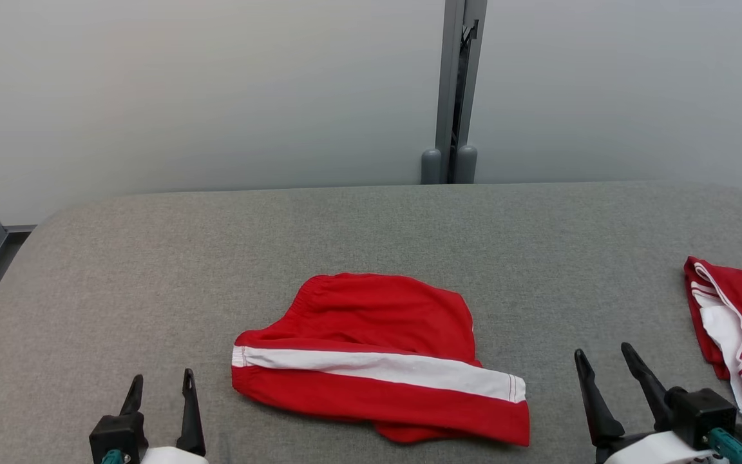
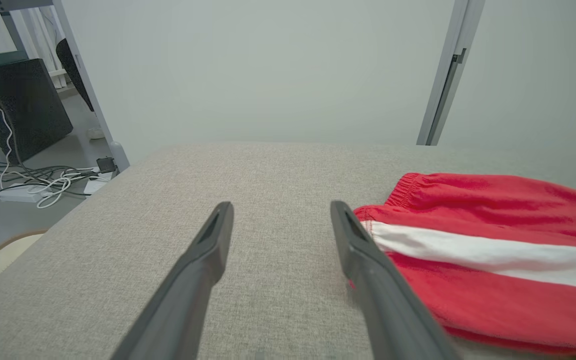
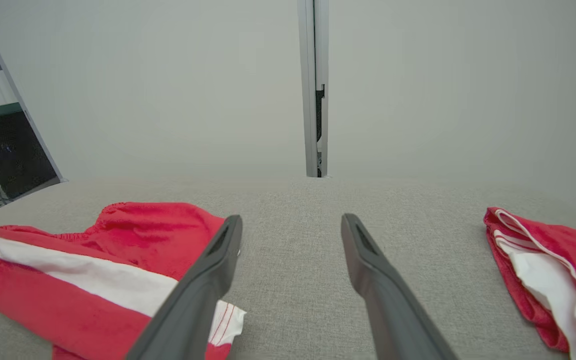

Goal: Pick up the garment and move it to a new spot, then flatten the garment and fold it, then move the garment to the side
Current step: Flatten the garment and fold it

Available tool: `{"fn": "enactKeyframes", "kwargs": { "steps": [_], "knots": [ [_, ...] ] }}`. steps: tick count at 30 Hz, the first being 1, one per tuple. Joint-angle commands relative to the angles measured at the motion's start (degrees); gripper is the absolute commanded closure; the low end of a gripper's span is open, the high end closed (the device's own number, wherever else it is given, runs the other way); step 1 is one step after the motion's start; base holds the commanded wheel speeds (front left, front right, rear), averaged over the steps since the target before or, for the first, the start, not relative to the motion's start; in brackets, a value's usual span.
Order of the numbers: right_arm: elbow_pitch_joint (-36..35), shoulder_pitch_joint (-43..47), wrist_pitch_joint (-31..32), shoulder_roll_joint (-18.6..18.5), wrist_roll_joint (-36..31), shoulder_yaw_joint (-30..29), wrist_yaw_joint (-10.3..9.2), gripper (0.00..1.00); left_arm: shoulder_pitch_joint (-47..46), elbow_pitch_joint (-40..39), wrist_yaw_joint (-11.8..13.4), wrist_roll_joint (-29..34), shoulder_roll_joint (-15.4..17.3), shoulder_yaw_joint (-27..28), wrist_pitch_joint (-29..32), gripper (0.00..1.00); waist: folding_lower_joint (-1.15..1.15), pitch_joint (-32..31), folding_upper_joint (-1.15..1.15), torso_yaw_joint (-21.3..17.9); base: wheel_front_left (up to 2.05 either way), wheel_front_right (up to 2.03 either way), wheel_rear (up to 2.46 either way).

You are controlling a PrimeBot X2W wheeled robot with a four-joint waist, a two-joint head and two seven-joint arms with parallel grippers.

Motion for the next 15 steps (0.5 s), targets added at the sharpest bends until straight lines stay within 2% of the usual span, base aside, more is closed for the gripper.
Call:
{"fn": "enactKeyframes", "kwargs": {
  "steps": [1, 5, 15],
  "knots": [
    [0.17, 1.19, -0.01, -0.15, 1.03, -0.26, -0.02, 0.00, 1.24, -0.57, -0.29, 0.79, 0.27, 0.48, -0.07, 0.00, 0.00, -0.32, 0.00, -0.37, 0.00, 0.00, 0.00],
    [1.22, 2.09, -0.01, -0.11, 2.69, 0.69, -0.02, 0.00, 2.56, -0.01, -1.30, 1.18, 0.28, 0.51, -0.07, 0.00, 0.00, -0.45, 0.00, -1.38, 0.00, 0.00, 0.00],
    [4.04, 1.07, -0.01, -0.09, 7.38, 5.37, -0.02, 0.00, 1.77, 0.18, -0.76, -0.41, 0.28, -0.97, -0.07, 0.00, 0.00, 1.13, 0.00, -2.49, 0.00, 0.00, 0.00]
  ]
}}
